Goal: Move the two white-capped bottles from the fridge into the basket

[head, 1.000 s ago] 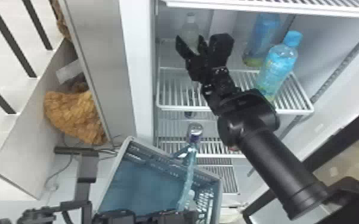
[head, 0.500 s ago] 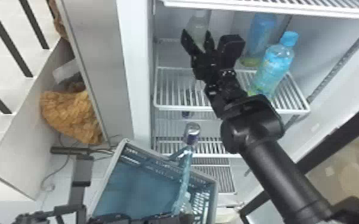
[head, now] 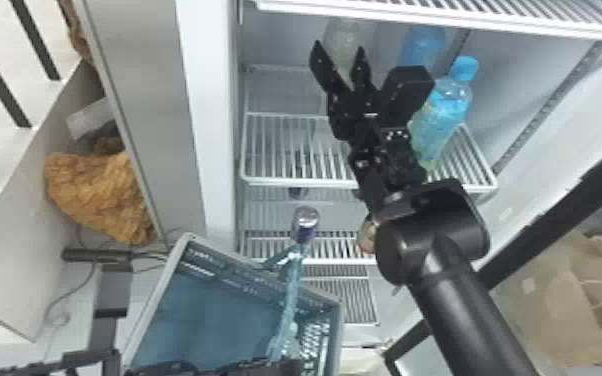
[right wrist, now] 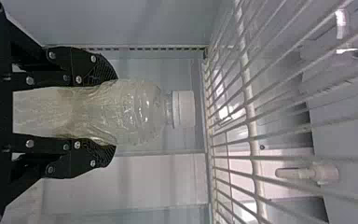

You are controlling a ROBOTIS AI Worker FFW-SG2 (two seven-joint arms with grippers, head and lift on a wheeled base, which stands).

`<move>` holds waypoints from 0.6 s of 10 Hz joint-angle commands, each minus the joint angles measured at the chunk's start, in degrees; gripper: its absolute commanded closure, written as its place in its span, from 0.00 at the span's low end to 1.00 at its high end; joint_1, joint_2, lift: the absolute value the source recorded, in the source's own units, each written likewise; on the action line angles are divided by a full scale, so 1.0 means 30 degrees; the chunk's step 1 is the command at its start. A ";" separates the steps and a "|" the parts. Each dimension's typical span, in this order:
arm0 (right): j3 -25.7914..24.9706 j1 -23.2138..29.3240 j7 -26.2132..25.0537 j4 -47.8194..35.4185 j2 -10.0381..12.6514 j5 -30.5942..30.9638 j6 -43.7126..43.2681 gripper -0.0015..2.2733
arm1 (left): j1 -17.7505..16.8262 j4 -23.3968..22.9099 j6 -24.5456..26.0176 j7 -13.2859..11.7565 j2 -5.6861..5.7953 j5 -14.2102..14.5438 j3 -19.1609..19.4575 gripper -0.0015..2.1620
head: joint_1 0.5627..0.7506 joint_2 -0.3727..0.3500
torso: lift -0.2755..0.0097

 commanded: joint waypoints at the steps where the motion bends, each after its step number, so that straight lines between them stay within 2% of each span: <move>1: -0.0380 0.0994 0.0125 -0.1520 -0.0130 -0.0080 0.0915 0.39 | 0.0036 -0.0004 0.0000 0.0000 -0.0033 -0.0005 0.0092 0.56 | 0.70 0.30 | 0.97; 6: -0.1827 0.5119 0.0799 -0.7801 -0.0628 -0.1337 0.4290 0.39 | 0.0224 -0.0051 -0.0094 -0.0058 -0.0121 -0.0005 0.0282 0.56 | 0.70 0.27 | 0.97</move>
